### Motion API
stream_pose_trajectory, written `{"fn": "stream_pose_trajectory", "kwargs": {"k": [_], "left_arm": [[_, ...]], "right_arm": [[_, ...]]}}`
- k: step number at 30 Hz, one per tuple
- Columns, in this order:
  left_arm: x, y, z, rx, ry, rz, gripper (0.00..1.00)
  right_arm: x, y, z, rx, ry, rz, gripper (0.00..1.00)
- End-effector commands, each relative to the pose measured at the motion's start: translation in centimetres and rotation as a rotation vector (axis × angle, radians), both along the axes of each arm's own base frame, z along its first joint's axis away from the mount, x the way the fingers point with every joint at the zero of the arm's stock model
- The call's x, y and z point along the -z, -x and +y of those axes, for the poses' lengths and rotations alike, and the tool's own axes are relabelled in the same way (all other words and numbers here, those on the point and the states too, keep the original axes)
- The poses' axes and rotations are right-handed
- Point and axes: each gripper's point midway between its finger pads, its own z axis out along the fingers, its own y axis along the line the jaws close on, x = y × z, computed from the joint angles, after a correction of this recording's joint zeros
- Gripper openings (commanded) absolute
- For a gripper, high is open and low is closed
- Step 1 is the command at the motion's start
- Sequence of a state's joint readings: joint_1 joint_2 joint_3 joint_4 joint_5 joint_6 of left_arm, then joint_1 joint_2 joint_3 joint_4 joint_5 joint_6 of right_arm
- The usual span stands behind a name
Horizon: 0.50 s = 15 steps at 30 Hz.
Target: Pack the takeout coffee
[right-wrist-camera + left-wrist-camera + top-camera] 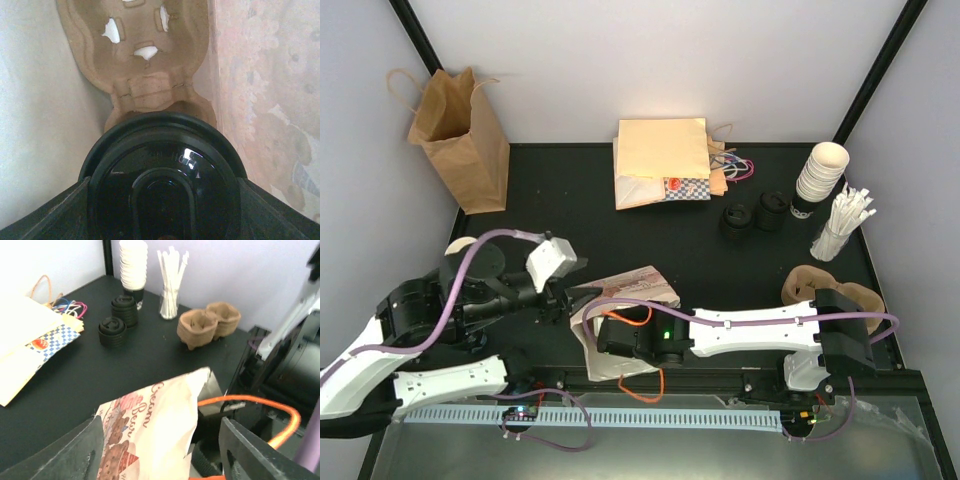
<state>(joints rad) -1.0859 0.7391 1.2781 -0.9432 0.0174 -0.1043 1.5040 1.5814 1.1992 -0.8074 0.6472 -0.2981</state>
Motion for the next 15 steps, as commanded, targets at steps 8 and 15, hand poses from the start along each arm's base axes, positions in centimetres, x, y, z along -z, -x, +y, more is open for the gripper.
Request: {"fn": "stream_pose_trajectory", "kwargs": {"k": [8, 15], "left_arm": [[-0.2, -4.9, 4.3, -0.396, 0.049, 0.211, 0.77], [5.0, -10.6, 6.3, -0.496, 0.044, 0.475, 0.75]], "right_arm": [[0.2, -0.1, -0.3, 0.020, -0.010, -0.021, 0.49], [0.6, 0.0, -0.6, 0.030, -0.008, -0.041, 0.49]]}}
